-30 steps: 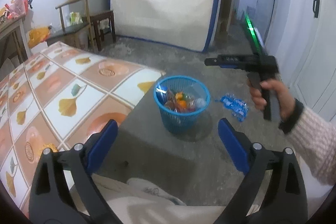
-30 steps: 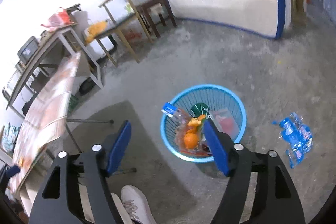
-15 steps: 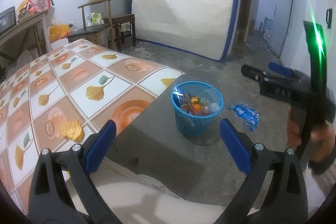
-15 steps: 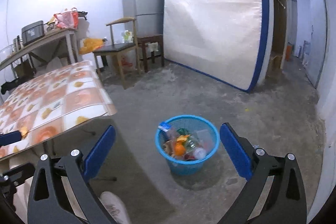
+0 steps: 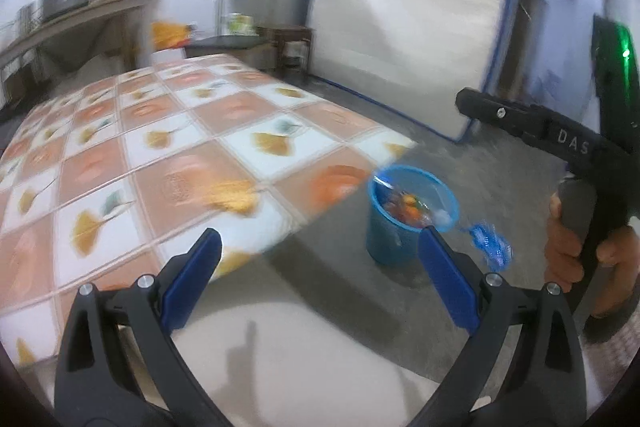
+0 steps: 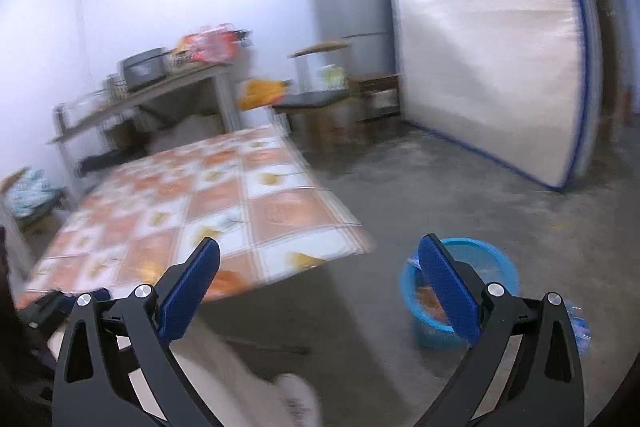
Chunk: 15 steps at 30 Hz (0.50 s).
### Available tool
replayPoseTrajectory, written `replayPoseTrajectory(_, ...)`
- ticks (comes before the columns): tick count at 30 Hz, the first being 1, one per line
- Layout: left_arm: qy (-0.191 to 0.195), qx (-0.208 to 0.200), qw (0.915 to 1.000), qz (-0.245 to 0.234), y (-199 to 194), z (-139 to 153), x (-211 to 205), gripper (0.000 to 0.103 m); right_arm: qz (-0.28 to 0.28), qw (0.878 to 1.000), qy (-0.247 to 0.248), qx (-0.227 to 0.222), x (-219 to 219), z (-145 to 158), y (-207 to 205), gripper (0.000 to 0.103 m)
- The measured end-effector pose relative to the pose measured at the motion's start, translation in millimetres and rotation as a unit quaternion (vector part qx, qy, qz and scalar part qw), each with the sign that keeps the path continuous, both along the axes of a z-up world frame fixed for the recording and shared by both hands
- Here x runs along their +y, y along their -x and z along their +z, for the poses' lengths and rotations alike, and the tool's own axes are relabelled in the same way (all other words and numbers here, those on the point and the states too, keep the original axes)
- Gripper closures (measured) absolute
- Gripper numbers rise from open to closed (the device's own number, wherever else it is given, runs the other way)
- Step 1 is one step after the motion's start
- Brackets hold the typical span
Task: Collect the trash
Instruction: 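Move both tools back toward the table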
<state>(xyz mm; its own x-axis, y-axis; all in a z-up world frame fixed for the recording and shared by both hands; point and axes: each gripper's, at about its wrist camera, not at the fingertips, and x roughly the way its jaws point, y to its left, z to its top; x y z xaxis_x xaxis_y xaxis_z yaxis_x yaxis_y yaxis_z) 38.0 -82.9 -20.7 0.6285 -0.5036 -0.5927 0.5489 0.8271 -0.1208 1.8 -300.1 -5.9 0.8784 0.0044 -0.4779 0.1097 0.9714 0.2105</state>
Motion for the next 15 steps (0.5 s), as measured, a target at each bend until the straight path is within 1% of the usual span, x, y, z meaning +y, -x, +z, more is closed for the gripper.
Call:
replayPoseTrajectory(1, 0.011, -0.005, 0.9999, 0.010, -1, 3, 12, 0.008, 0.037, 0.999, -0.008, 0.014, 13, -1, -16, 0.006)
replayPoseTrajectory(2, 0.020, -0.012, 0.9996, 0.018, -3, 5, 24, 0.008, 0.059, 0.998, -0.012, 0.022, 24, -3, -25, 0.007)
replayPoseTrajectory(3, 0.023, -0.018, 0.9993, 0.024, -5, 6, 31, 0.008, 0.073, 0.997, -0.011, 0.029, 30, -5, -32, 0.012)
replayPoseTrajectory(4, 0.019, -0.022, 0.9990, 0.035, -9, 6, 37, 0.008, 0.090, 0.995, -0.008, 0.040, 40, -7, -41, 0.018)
replayPoseTrajectory(6, 0.001, -0.023, 0.9987, 0.044, -18, 5, 42, 0.008, 0.113, 0.992, -0.012, 0.049, 50, -8, -50, 0.025)
replayPoseTrajectory(8, -0.015, -0.026, 0.9990, 0.033, -28, 3, 39, 0.008, 0.121, 0.991, -0.023, 0.050, 52, -7, -54, 0.027)
replayPoseTrajectory(10, -0.028, -0.019, 0.9993, 0.013, -42, -1, 32, 0.009, 0.122, 0.991, -0.026, 0.048, 50, -7, -53, 0.029)
replayPoseTrajectory(12, -0.038, -0.007, 0.9992, -0.013, -54, -4, 25, 0.019, 0.120, 0.991, -0.027, 0.049, 47, -8, -52, 0.030)
replayPoseTrajectory(13, -0.043, 0.003, 0.9987, -0.028, -60, -7, 20, 0.033, 0.117, 0.991, -0.032, 0.051, 44, -10, -50, 0.030)
replayPoseTrajectory(14, -0.047, 0.013, 0.9981, -0.038, -66, -9, 16, 0.038, 0.114, 0.991, -0.036, 0.052, 42, -13, -50, 0.030)
replayPoseTrajectory(15, -0.051, 0.029, 0.9969, -0.051, -74, -14, 11, 0.041, 0.111, 0.992, -0.040, 0.054, 39, -16, -51, 0.030)
